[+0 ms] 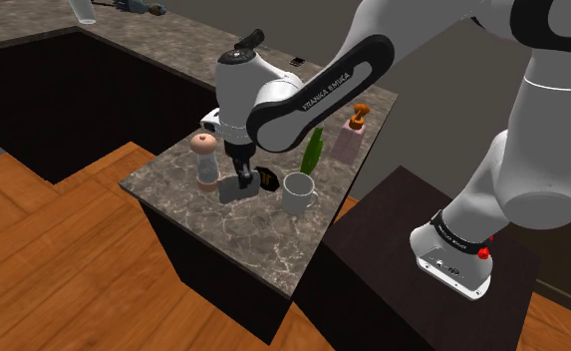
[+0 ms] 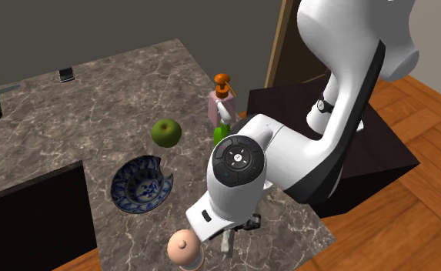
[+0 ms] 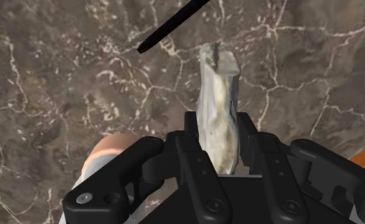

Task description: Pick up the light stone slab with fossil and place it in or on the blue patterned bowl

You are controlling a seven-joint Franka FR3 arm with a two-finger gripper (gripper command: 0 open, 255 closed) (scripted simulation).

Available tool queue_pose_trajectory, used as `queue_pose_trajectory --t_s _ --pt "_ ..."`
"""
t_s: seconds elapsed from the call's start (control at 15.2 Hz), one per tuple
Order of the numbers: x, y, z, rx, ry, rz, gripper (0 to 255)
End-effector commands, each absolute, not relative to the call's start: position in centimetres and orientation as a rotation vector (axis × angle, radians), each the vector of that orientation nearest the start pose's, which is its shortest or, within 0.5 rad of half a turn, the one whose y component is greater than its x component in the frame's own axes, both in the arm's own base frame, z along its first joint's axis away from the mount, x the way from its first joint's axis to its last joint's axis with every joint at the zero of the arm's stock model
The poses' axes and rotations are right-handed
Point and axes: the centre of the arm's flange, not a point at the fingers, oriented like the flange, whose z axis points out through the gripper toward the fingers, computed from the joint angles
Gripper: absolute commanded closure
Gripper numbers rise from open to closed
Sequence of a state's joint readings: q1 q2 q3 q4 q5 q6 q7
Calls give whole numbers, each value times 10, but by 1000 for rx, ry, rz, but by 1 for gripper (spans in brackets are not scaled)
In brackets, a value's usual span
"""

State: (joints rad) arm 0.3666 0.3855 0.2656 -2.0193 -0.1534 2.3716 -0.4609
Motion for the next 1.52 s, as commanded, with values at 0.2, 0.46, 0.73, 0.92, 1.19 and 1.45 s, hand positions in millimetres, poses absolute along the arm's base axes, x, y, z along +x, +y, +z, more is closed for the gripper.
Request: queue_pose_trajectory --t_s 0.2,0.46,0.73,0.92,1.19,1.45 --pt "488 349 290 -2611 -1761 23 255" --pt "488 349 311 -2611 -1761 23 255" --pt "488 349 332 -2611 -1761 23 255" --pt "488 349 348 -2611 -1761 23 255" --pt "488 349 369 -2611 -1761 23 255" --pt "488 349 390 -2611 -1761 23 255"
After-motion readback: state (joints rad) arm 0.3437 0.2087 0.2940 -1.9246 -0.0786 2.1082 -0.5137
